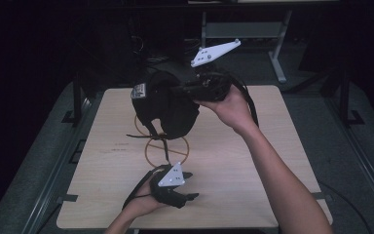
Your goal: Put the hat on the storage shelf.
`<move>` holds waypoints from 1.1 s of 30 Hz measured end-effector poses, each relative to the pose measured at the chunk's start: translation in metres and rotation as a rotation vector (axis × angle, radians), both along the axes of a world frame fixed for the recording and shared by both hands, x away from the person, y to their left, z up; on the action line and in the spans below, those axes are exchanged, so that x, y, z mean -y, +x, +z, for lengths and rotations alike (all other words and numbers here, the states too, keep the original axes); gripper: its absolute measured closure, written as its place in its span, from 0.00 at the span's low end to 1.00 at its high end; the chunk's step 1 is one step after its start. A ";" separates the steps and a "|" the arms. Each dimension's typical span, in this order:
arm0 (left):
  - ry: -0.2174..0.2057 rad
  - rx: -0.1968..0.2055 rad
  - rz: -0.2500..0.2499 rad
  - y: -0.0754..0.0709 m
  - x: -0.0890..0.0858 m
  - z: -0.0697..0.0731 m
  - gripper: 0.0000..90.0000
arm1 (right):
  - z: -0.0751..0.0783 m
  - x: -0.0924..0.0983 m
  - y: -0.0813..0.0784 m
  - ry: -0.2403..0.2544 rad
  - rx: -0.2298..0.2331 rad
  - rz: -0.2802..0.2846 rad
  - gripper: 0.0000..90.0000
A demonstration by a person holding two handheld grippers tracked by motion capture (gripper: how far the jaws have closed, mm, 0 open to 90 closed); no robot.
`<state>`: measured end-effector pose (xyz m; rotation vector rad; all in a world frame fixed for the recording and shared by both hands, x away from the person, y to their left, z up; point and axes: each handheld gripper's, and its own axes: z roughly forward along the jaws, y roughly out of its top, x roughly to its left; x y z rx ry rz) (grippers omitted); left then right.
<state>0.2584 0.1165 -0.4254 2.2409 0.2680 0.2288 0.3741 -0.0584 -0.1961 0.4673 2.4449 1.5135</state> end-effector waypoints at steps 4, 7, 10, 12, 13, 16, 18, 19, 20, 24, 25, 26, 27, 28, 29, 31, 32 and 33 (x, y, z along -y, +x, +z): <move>-0.003 -0.003 -0.002 0.000 0.002 0.000 0.39 | -0.001 -0.005 0.007 0.012 -0.008 0.004 0.96; 0.006 0.009 -0.011 0.000 0.004 0.000 0.39 | -0.002 -0.010 0.012 0.025 -0.015 0.001 0.96; 0.008 0.009 -0.014 -0.001 0.005 -0.001 0.39 | -0.003 -0.015 0.018 0.039 -0.019 -0.001 0.96; 0.011 0.015 -0.021 0.000 0.005 0.000 0.39 | -0.004 -0.019 0.022 0.040 -0.024 -0.003 0.96; 0.009 0.010 -0.018 -0.001 0.005 0.000 0.39 | -0.004 -0.021 0.023 0.043 -0.025 -0.004 0.96; 0.007 0.009 -0.020 -0.001 0.005 0.000 0.39 | -0.006 -0.028 0.028 0.045 -0.031 -0.001 0.96; 0.001 0.008 -0.020 -0.002 0.006 0.000 0.39 | -0.007 -0.034 0.030 0.033 -0.029 -0.001 0.96; 0.001 0.009 -0.020 -0.002 0.006 0.000 0.39 | -0.007 -0.037 0.031 0.028 -0.029 -0.001 0.96; 0.001 0.009 -0.021 -0.002 0.006 0.000 0.39 | -0.008 -0.041 0.032 0.025 -0.030 0.003 0.96; 0.007 0.014 -0.024 -0.002 0.006 0.000 0.39 | -0.010 -0.051 0.037 0.020 -0.039 -0.001 0.96; 0.013 0.018 -0.022 -0.002 0.006 -0.001 0.39 | -0.011 -0.053 0.038 0.017 -0.040 0.000 0.96; 0.013 0.018 -0.021 -0.002 0.007 -0.001 0.39 | -0.012 -0.057 0.039 0.014 -0.043 -0.005 0.96; 0.013 0.016 -0.023 -0.002 0.007 -0.001 0.39 | -0.014 -0.059 0.041 0.016 -0.048 -0.004 0.96; 0.014 0.021 -0.024 -0.003 0.007 -0.001 0.39 | -0.015 -0.062 0.042 0.013 -0.052 -0.003 0.96; 0.014 0.018 -0.023 -0.003 0.007 -0.002 0.39 | -0.016 -0.064 0.043 0.007 -0.053 -0.006 0.95; 0.018 0.018 -0.028 -0.004 0.008 -0.001 0.39 | -0.019 -0.068 0.045 0.003 -0.061 -0.011 0.95; 0.018 0.019 -0.029 -0.004 0.008 -0.001 0.39 | -0.021 -0.070 0.048 0.005 -0.069 -0.010 0.93; 0.020 0.021 -0.027 -0.004 0.008 -0.001 0.39 | -0.023 -0.071 0.049 0.002 -0.077 -0.007 0.90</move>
